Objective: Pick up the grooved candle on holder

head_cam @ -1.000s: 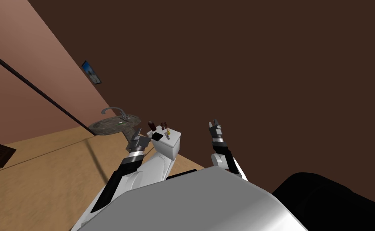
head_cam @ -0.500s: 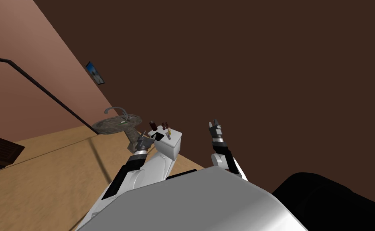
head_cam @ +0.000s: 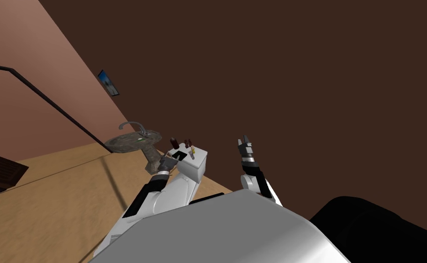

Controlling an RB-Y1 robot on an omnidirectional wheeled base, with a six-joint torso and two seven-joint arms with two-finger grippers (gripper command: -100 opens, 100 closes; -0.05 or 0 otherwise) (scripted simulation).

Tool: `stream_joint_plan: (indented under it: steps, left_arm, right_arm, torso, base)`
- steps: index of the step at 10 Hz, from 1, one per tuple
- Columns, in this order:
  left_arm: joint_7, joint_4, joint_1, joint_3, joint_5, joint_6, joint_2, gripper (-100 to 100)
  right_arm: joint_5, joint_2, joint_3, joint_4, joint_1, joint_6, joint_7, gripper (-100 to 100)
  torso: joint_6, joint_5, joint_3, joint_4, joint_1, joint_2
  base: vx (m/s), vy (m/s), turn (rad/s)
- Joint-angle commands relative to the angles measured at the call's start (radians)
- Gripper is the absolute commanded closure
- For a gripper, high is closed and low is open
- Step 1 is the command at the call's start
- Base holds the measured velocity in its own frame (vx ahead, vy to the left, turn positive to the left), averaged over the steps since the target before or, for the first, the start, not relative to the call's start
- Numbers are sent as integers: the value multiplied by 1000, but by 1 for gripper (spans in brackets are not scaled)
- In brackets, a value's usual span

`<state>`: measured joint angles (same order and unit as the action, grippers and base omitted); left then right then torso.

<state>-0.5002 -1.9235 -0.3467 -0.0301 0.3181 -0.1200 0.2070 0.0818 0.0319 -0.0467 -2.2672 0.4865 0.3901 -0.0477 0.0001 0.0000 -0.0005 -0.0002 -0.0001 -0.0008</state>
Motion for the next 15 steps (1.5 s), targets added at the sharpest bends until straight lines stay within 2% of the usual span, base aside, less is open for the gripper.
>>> stream_joint_plan:
  steps: [1, 5, 10, 14, 15]
  left_arm:
    - [-24, 27, 22, 3, 20, 50, 1, -100]
    - [-60, 90, 73, 13, 62, 158, 0, -100]
    - [-72, 148, 134, 30, 95, 284, -26, -100]
    - [-67, 177, 175, 46, 110, 366, -80, -100]
    - [-62, 187, 192, 54, 114, 397, -120, -100]
  right_arm:
    - [0, 0, 0, 0, 0, 0, 0, 0]
    - [0, 0, 0, 0, 0, 0, 0, 0]
    - [0, 0, 0, 0, 0, 0, 0, 0]
    - [0, 0, 0, 0, 0, 0, 0, 0]
    - [0, 0, 0, 0, 0, 0, 0, 0]
  torso:
    - [0, 0, 0, 0, 0, 0]
    - [0, 0, 0, 0, 0, -1]
    - [0, 0, 0, 0, -1, -1]
    - [0, 0, -1, 0, -1, -1]
    - [0, 0, -1, 0, -1, -2]
  base:
    - [16, -2, -13]
    - [22, -4, -25]
    - [23, -10, -44]
    - [30, -10, -47]
    - [58, -6, -72]
